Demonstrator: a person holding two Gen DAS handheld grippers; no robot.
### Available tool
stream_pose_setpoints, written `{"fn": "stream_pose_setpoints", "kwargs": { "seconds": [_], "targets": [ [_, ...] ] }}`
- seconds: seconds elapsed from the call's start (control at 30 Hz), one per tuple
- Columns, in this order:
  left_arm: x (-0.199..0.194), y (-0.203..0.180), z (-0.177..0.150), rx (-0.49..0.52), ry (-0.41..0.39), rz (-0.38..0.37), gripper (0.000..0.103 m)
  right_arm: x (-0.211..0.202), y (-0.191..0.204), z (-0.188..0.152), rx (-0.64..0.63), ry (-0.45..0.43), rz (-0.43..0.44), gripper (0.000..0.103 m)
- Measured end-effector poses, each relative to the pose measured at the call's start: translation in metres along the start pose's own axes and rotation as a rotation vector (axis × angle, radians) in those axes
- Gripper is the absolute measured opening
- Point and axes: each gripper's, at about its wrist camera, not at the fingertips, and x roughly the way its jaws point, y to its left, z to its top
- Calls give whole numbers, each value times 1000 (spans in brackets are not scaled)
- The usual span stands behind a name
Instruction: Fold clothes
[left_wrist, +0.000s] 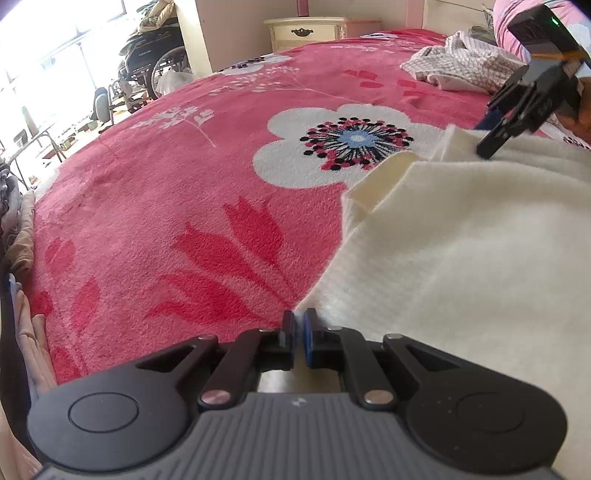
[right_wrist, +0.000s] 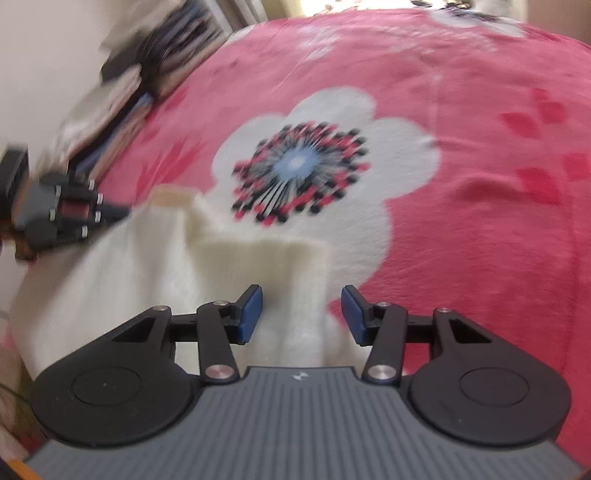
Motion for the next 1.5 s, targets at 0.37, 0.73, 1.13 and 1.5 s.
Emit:
{"fn": "stream_pose_setpoints", "kwargs": {
  "seconds": [0.37, 0.73, 1.13, 1.5],
  "targets": [
    [4, -5, 10, 2, -14, -23, 6, -36, -3, -16, 33, -93, -182, 7],
    [16, -10, 13, 5, -26, -16, 6, -55, -12, -31, 98, -143, -250, 26],
    [19, -16, 23, 36, -19, 41, 19, -79, 47, -110, 4, -8, -243, 27],
    [-51, -12, 31, -68, -72, 78, 57, -151, 24, -85, 195, -236, -306, 37]
  ]
}}
